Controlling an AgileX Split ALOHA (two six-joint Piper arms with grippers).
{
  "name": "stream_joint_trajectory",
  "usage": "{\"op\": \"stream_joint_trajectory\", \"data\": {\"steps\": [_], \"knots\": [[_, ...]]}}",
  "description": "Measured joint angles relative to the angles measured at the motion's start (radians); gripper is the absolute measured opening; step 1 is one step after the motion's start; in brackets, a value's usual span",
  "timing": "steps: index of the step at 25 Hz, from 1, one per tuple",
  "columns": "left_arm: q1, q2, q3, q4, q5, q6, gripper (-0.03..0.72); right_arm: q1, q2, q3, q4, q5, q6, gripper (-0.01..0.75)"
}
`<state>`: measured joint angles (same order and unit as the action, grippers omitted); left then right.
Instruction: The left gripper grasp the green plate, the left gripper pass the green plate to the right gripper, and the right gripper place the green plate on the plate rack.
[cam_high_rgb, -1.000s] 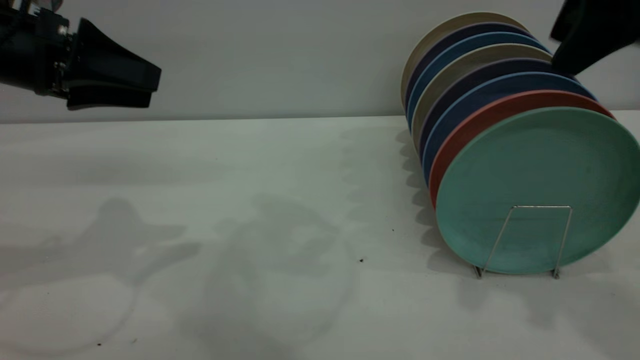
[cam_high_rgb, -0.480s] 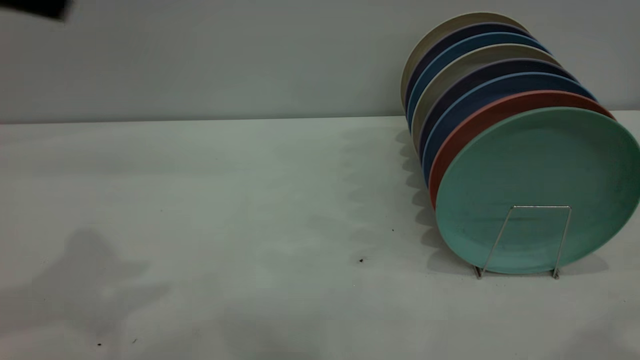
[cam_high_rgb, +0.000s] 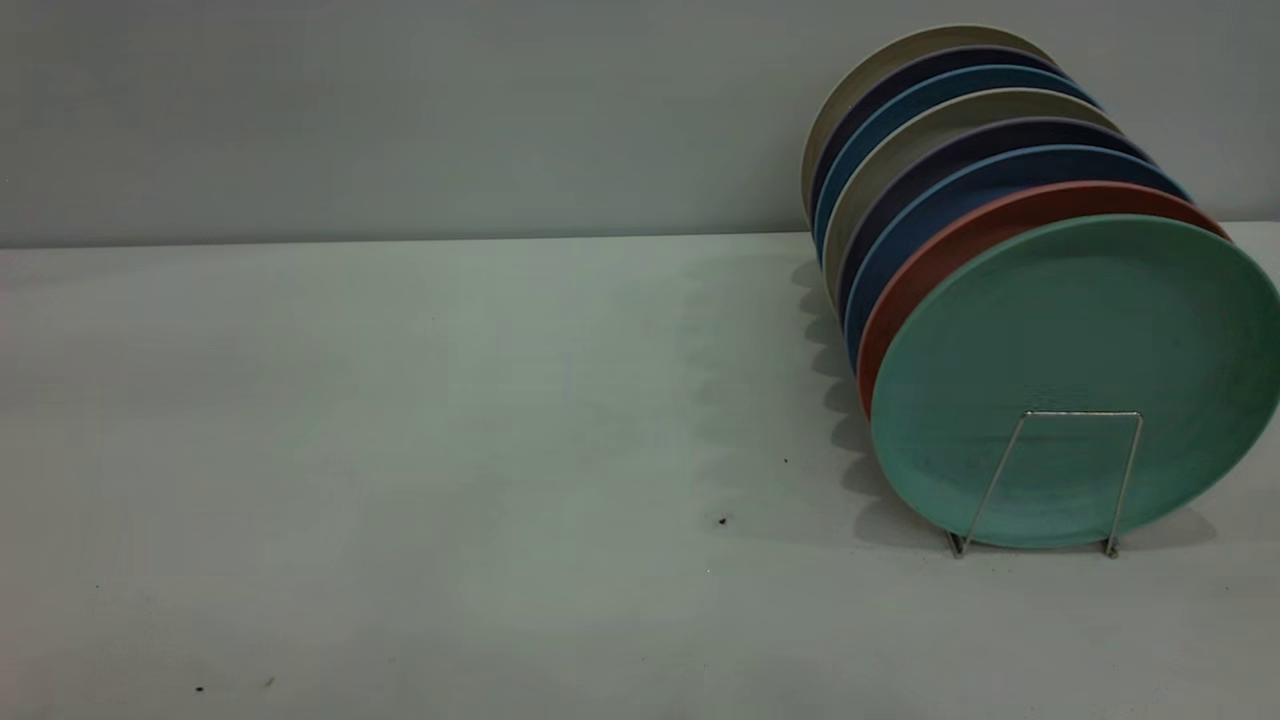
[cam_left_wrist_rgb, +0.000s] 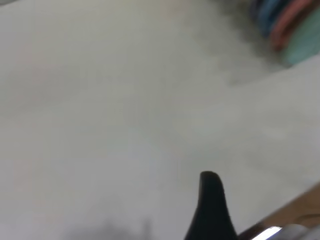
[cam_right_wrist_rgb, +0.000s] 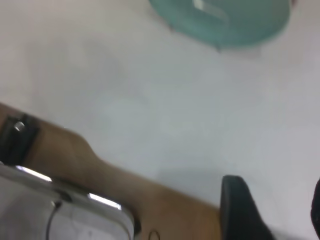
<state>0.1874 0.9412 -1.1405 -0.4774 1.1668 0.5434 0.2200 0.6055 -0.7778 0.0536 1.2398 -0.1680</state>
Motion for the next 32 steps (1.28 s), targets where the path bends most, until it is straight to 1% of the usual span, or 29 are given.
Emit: {"op": "stream_joint_trajectory", "data": {"steps": [2,5,7,10,14,20,23,25,29,32], "knots": [[0.0,-0.052,0.002,0.089,0.0,-0.074,0.581,0.0,-0.06,0.099,-0.029,0.0,0.045,0.373],[0.0,-0.12,0.005,0.208,0.0,-0.175,0.581,0.0,-0.136,0.205,-0.042,0.0,0.064,0.408],[0.0,-0.154,0.007,0.247,0.0,-0.231,0.581,0.0,-0.172,0.25,-0.046,-0.004,0.072,0.435],[0.0,-0.208,0.043,0.257,0.0,-0.27,0.581,0.0,-0.207,0.267,-0.047,-0.051,0.083,0.457],[0.0,-0.289,0.179,0.261,0.0,-0.278,0.581,0.0,-0.214,0.299,-0.046,-0.105,0.087,0.459],[-0.002,-0.44,0.45,0.268,-0.001,-0.277,0.581,0.0,-0.214,0.306,-0.045,-0.118,0.087,0.457],[-0.032,-0.53,0.575,0.293,-0.006,-0.278,0.581,0.0,-0.214,0.306,-0.045,-0.118,0.087,0.447],[-0.065,-0.59,0.627,0.314,-0.01,-0.278,0.581,0.0,-0.214,0.306,-0.045,-0.118,0.087,0.438],[-0.137,-0.69,0.649,0.367,-0.029,-0.311,0.581,0.0,-0.214,0.306,-0.045,-0.118,0.087,0.416],[-0.163,-0.74,0.65,0.401,-0.029,-0.359,0.581,0.0,-0.216,0.306,-0.045,-0.118,0.087,0.398]]}}
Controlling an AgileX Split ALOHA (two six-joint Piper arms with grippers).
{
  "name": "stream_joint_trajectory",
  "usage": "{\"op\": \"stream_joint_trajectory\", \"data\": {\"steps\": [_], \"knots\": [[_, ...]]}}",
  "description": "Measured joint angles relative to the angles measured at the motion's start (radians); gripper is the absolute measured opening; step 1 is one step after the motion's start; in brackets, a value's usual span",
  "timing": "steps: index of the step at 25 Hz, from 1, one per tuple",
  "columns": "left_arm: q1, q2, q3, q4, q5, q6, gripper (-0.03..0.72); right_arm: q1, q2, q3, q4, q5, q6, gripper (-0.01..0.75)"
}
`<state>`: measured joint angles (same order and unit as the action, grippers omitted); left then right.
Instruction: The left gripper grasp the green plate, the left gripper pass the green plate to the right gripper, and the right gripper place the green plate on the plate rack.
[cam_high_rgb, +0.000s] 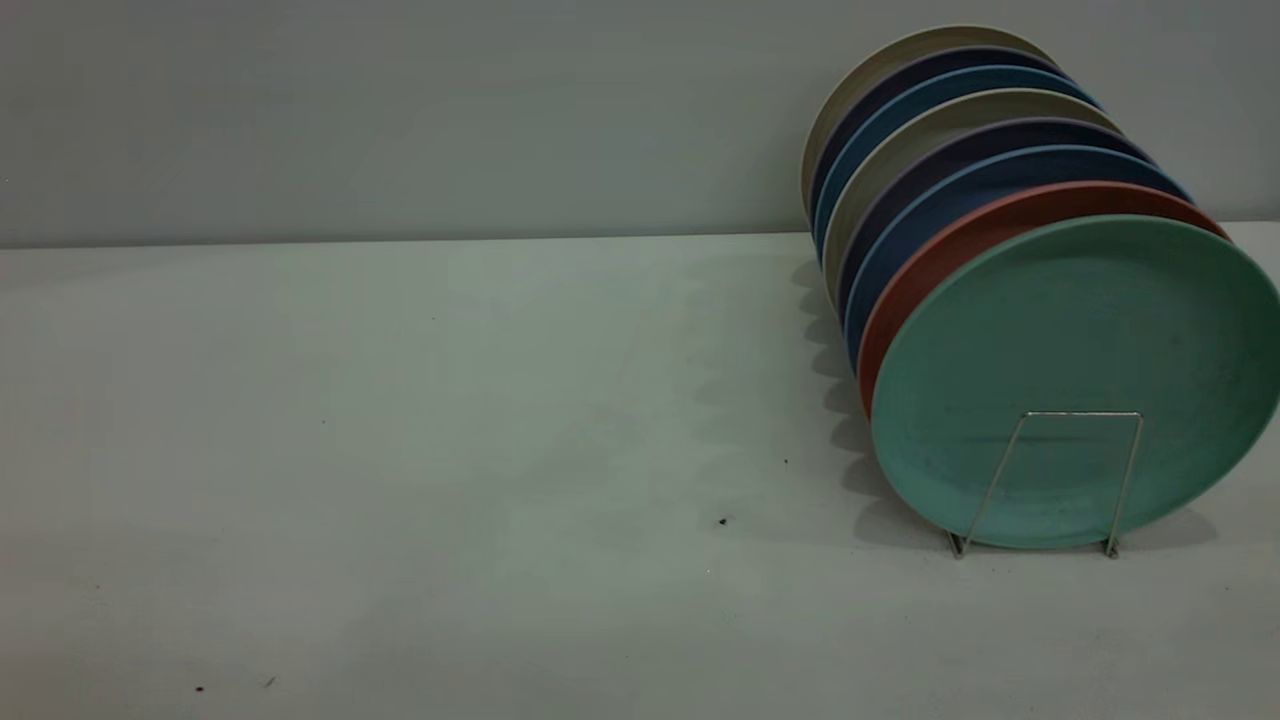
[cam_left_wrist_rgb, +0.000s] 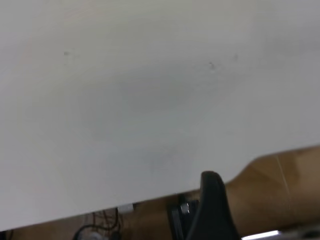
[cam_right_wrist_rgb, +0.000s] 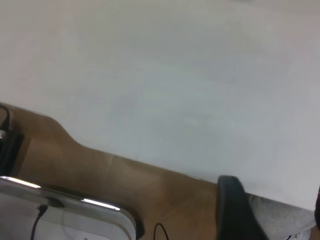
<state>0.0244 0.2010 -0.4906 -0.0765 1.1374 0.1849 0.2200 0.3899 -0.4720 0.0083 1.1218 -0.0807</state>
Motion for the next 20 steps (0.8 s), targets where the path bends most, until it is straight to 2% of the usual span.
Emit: {"op": "stream_joint_trajectory", "data": {"steps": [5,12,16,20], "knots": [[-0.001,-0.017,0.003,0.03,-0.007,-0.077,0.581,-0.025,-0.04,0.0,0.003,-0.001,0.0,0.364],[-0.003,-0.017,0.003,0.03,-0.007,-0.093,0.581,-0.193,-0.255,0.0,0.003,0.001,0.0,0.312],[-0.004,-0.017,0.003,0.03,-0.007,-0.093,0.581,-0.203,-0.387,0.0,0.005,0.005,0.0,0.279],[-0.004,-0.033,0.003,0.03,-0.007,-0.093,0.581,-0.203,-0.406,0.0,0.005,0.012,0.0,0.246]]}}
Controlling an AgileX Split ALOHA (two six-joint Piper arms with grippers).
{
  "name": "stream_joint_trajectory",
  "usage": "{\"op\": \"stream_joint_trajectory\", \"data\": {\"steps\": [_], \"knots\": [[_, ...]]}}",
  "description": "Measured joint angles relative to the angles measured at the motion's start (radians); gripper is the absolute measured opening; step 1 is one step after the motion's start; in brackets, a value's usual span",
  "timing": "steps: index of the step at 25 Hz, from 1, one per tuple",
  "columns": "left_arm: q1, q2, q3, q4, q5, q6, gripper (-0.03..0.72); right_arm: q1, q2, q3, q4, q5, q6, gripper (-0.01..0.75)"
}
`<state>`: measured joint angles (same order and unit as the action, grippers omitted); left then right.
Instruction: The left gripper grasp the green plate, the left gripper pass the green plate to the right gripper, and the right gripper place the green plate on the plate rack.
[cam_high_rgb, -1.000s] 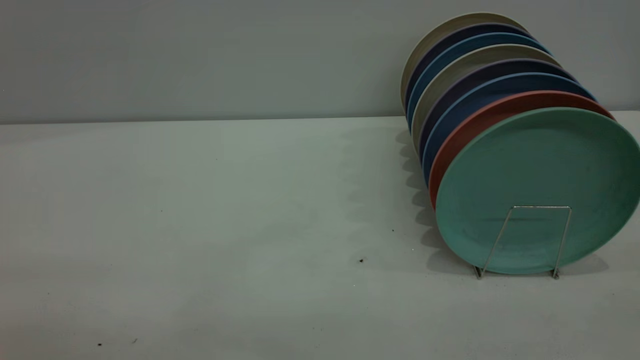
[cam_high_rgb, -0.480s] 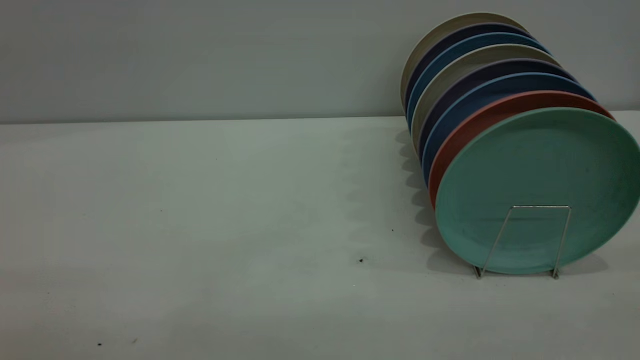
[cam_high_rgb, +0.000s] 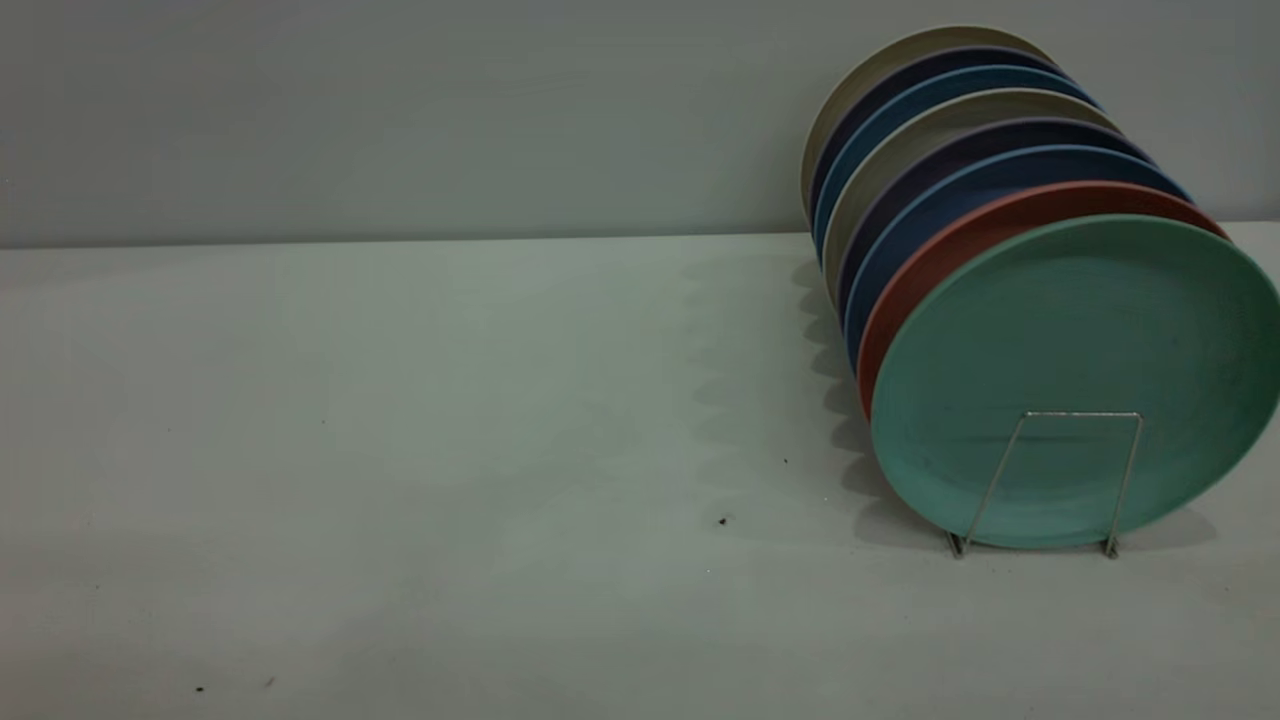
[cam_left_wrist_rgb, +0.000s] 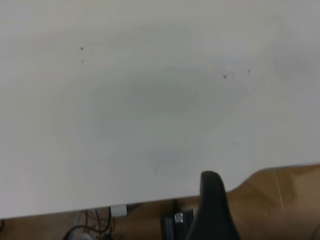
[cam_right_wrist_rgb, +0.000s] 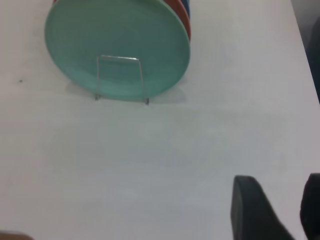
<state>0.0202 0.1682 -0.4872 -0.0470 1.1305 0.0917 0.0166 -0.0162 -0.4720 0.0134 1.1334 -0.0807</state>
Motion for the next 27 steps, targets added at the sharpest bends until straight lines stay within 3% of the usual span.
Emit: {"op": "stream_joint_trajectory", "data": {"steps": [7,27], "knots": [[0.0,-0.182,0.0,0.0,0.004,-0.001,0.581,-0.003,-0.001,0.0,0.001,0.0,0.0,0.238],[0.0,-0.185,0.0,-0.001,0.008,-0.005,0.581,-0.003,-0.001,0.0,0.002,0.0,0.0,0.238]]}}
